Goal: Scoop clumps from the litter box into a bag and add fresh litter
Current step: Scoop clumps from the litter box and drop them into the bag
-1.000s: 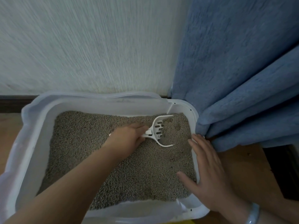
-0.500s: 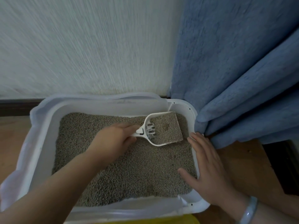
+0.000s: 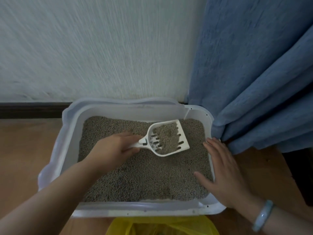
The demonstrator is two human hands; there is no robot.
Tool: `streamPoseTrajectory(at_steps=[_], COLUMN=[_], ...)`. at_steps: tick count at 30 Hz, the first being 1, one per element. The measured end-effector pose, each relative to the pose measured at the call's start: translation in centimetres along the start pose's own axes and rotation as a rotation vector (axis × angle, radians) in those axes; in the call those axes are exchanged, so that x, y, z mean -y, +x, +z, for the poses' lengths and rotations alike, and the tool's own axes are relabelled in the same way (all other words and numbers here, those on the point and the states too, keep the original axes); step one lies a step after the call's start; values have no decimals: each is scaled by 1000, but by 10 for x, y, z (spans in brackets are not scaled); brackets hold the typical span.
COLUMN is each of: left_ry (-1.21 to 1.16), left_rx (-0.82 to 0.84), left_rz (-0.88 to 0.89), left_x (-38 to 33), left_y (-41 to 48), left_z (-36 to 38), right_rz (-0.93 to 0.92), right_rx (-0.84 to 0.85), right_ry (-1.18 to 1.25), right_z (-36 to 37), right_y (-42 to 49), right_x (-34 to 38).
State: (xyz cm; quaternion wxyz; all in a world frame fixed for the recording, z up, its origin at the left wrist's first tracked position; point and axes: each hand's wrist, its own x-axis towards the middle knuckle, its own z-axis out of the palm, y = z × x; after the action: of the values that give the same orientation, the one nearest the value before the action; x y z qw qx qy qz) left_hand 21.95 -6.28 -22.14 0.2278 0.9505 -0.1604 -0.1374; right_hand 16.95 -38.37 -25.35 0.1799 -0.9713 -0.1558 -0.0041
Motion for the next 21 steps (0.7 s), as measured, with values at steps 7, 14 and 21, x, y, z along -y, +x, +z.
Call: streamPoseTrajectory(at_steps=[7, 14, 21], left_ry=[-81, -93, -49], left_rx=[-13, 22, 40], left_rz=[-38, -54, -77], left_x=[3, 10, 10], left_y=[-7, -14, -23], left_z=[-5, -5, -8], right_rz=[-5, -20, -21], right_rx=[-2, -17, -20], right_ry=[-13, -16, -31], right_z=[0, 1, 3], right_y=[0, 0, 0], right_x=[-1, -1, -2])
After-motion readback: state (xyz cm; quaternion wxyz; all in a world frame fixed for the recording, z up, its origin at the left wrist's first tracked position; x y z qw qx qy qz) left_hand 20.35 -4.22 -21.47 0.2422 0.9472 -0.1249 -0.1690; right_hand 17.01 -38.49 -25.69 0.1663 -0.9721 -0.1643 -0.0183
